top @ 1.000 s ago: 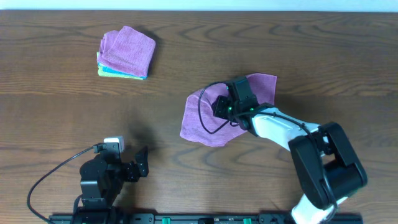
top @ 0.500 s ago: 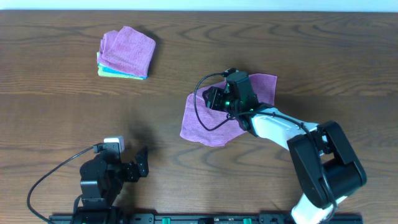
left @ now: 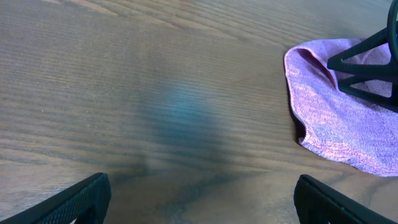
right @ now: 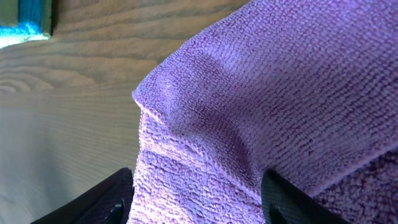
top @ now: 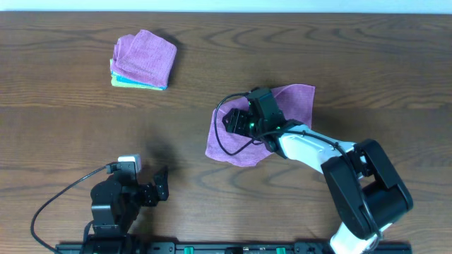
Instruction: Fold the cloth
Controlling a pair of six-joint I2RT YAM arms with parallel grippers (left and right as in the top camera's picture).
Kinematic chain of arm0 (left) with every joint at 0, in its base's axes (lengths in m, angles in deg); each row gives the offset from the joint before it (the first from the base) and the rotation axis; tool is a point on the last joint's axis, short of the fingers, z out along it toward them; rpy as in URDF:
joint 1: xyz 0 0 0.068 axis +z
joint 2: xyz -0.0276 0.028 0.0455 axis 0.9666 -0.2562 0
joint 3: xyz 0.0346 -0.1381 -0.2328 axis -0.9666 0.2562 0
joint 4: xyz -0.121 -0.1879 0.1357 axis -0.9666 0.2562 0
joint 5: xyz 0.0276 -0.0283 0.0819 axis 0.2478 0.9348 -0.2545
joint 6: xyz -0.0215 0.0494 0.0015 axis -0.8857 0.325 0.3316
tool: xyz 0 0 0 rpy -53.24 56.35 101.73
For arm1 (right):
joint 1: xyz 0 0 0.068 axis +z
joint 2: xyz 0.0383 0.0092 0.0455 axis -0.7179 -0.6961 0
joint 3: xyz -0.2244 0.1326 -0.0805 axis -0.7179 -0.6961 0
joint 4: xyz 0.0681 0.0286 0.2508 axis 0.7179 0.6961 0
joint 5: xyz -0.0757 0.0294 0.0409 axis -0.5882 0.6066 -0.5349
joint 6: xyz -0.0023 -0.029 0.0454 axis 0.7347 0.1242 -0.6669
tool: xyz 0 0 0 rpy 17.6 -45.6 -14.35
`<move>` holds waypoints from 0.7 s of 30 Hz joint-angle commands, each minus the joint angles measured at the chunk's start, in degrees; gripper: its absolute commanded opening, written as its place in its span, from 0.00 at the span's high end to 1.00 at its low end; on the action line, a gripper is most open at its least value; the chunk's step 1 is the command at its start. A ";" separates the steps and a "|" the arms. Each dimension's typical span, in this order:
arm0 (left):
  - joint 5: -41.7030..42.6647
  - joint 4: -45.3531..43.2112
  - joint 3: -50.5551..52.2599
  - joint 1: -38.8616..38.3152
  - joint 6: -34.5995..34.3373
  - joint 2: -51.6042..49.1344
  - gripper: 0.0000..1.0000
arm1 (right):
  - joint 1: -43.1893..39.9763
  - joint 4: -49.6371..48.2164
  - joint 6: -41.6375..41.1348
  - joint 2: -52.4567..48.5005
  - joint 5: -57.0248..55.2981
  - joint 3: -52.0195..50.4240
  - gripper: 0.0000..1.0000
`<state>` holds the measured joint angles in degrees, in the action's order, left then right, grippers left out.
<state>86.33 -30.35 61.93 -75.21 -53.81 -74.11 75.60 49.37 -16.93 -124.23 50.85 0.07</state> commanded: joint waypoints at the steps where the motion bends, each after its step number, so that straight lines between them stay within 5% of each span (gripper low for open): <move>1: 0.68 -0.02 -1.40 0.02 -0.22 0.00 0.05 | 0.15 1.46 0.92 -1.22 -4.20 -0.15 0.33; 6: 0.68 -0.02 -1.40 0.02 -0.22 0.00 0.05 | 0.15 3.54 8.87 -1.20 -5.55 -0.04 0.31; 14: 0.70 0.00 -1.40 0.02 -0.22 0.00 0.05 | 1.53 13.75 33.29 -1.20 -16.98 6.86 0.30; 21: 0.70 0.00 -1.40 0.02 -0.24 0.00 0.05 | 2.29 15.41 43.08 -1.22 -23.37 10.45 0.29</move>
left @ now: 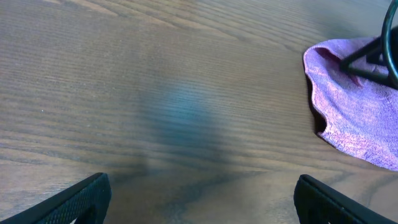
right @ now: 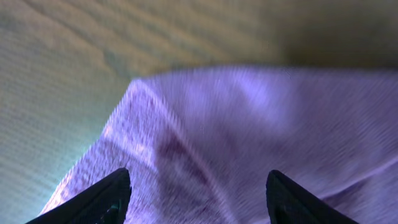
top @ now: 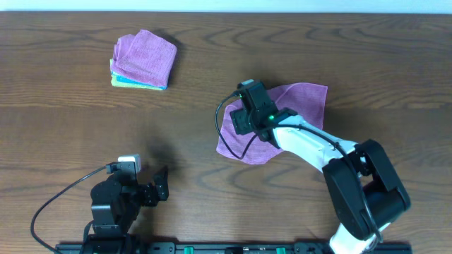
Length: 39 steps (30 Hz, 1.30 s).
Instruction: Fold the cloth
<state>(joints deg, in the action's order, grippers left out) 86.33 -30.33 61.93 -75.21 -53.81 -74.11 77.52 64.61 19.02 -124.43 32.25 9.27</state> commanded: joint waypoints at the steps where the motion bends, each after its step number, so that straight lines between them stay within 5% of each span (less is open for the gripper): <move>1: 0.70 -0.02 -1.40 0.02 -0.24 0.00 0.05 | 0.37 0.17 7.50 -1.03 -5.66 1.25 0.29; 15: 0.70 0.37 -1.40 0.02 -0.24 0.00 0.05 | 0.42 -0.17 13.66 -5.99 -9.84 1.25 0.36; 24: 0.70 1.55 -1.40 0.02 -0.24 0.00 0.05 | 0.61 -4.59 15.04 -6.49 -12.76 1.88 0.99; 39: 0.68 1.66 -1.40 0.02 -0.22 0.00 0.05 | 3.10 -14.73 21.49 -6.51 -19.45 12.24 0.99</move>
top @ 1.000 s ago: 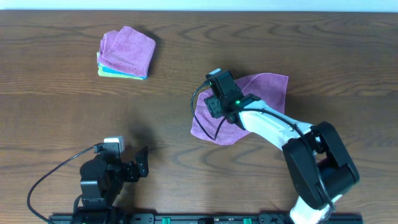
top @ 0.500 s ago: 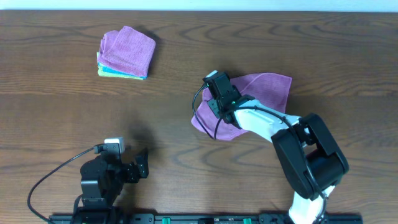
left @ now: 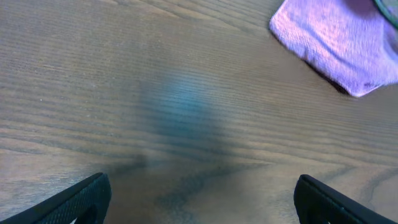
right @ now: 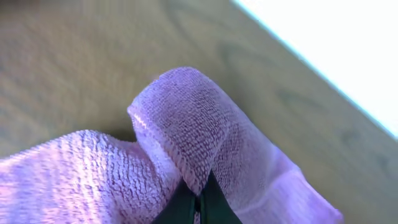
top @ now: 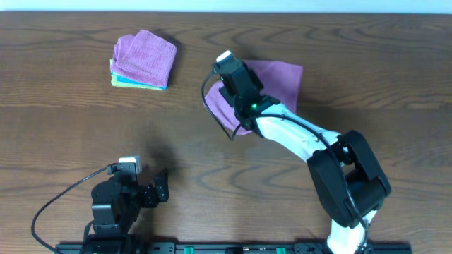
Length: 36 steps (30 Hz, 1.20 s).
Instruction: Fold the cloth
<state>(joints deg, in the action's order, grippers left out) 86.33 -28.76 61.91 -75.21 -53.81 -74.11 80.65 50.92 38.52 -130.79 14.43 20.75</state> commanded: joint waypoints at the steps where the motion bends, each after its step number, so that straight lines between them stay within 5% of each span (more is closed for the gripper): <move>1: 0.68 0.09 -1.38 0.02 -0.22 0.00 0.05 | -0.02 -2.27 2.51 -0.15 -2.82 0.79 0.99; 7: 0.68 0.07 -1.38 0.02 -0.24 0.00 0.05 | -0.17 -3.32 6.91 -0.13 -11.28 4.50 0.99; 14: 0.68 0.09 -1.38 0.02 -0.22 0.00 0.05 | -2.36 -7.39 8.02 -1.07 -1.38 6.05 0.99; 27: 1.31 0.15 -1.38 0.02 -0.22 0.00 0.05 | -4.57 -21.77 12.04 -15.61 -10.82 8.24 0.99; 30: 1.31 0.15 -1.38 0.02 -0.22 0.00 0.05 | -4.74 -24.76 10.03 -16.00 -19.41 8.76 0.46; 31: 1.31 0.15 -1.38 0.02 -0.22 0.00 0.05 | -4.74 -26.60 9.70 -15.96 -22.60 8.81 0.38; 36: 1.51 0.13 -1.38 0.02 -0.24 0.00 0.05 | -1.99 -21.92 10.08 -10.80 -30.60 9.40 0.33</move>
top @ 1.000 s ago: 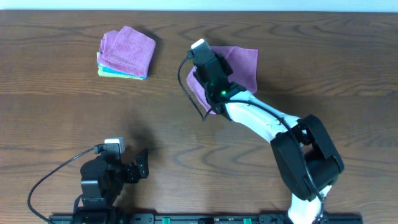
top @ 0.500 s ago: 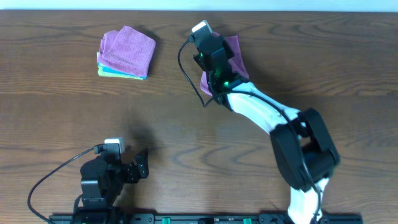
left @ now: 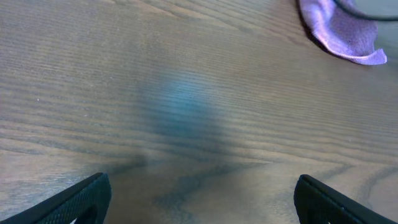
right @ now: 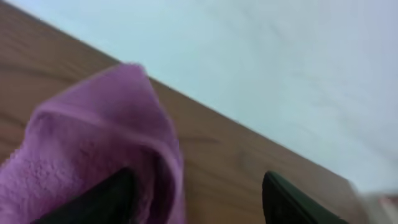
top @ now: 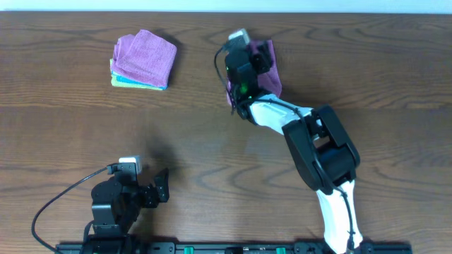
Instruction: Fold the cloth
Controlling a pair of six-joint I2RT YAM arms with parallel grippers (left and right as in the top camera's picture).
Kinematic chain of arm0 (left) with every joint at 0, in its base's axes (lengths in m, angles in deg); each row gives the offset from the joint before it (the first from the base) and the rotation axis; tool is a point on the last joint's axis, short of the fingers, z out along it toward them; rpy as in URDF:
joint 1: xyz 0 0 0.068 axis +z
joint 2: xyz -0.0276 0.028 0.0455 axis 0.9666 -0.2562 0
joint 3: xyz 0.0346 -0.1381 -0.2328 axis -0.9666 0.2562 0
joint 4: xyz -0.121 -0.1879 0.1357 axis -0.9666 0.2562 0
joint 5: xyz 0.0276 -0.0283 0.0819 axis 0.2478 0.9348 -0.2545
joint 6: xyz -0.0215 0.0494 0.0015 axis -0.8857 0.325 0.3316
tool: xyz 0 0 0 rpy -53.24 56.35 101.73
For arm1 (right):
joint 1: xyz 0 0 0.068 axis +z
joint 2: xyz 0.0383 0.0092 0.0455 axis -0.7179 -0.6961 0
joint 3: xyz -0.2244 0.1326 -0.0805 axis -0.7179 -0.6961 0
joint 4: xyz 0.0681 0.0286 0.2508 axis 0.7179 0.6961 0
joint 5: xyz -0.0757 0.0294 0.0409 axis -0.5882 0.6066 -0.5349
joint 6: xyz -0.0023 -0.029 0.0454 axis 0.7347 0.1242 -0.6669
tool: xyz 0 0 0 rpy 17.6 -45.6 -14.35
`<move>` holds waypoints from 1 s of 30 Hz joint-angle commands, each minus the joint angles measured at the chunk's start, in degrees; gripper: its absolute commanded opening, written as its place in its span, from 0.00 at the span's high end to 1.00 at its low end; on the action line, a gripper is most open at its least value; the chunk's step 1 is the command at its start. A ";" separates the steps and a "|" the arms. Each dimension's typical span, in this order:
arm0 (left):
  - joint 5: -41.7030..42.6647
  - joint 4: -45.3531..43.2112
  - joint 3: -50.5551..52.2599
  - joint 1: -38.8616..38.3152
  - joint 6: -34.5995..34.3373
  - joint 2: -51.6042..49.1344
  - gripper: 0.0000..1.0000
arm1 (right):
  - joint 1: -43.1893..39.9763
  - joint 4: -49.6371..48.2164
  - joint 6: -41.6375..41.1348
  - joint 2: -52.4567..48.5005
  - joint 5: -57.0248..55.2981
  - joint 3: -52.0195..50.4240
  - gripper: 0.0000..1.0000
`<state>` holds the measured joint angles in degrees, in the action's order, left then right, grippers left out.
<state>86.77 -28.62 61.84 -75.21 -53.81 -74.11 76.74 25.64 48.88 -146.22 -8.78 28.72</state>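
Note:
The purple cloth [top: 272, 80] lies bunched near the table's far edge, right of centre. My right gripper [top: 258, 53] is over its far end. In the right wrist view the two fingers stand apart, and the cloth [right: 87, 143] bulges up against the left finger [right: 118, 190], with bare wood between the fingers. My left gripper [top: 161, 185] rests near the front left edge, open over bare wood [left: 202, 193]. Its wrist view shows a corner of the cloth [left: 341, 30] far off at the top right.
A stack of folded cloths [top: 144, 60], pink on top with green and blue below, sits at the back left. The table's far edge [top: 339, 13] runs close behind the purple cloth. The right arm [top: 318, 148] stretches across the table's right half.
My right gripper has moved farther toward the table's back edge with the cloth. It was shut on a fold of the cloth; now its fingers are apart. The left arm has not moved.
The cloth lay spread right of centre with my right gripper pressed into its left part. Then the cloth was more bunched and slightly shifted. Later the gripper was shut on a fold, farther back and left. Now the cloth lies bunched by the far edge, the gripper open.

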 commanded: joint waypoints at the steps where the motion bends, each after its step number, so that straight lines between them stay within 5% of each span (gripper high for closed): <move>1: 1.09 0.00 -1.31 0.02 -0.24 0.00 0.05 | 2.84 7.72 -2.21 6.56 -6.75 1.42 0.31; 6: 1.11 0.00 -1.31 0.02 -0.26 0.00 0.05 | 5.66 32.13 -19.89 17.62 4.76 1.40 0.02; 16: 2.38 -0.02 -1.31 0.02 -0.44 0.00 0.05 | -1.09 70.27 -66.27 28.83 29.27 1.40 0.05; 24: 2.75 0.04 -1.31 0.02 -0.46 0.00 0.05 | -9.49 73.72 -82.97 28.02 41.00 -1.07 0.11; 30: 2.78 0.04 -1.31 0.02 -4.70 0.00 0.05 | -13.53 72.17 -85.53 24.76 49.64 -4.11 0.14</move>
<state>89.08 -28.62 61.73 -75.21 -55.61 -74.20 64.56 98.29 -32.93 -119.07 34.91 26.30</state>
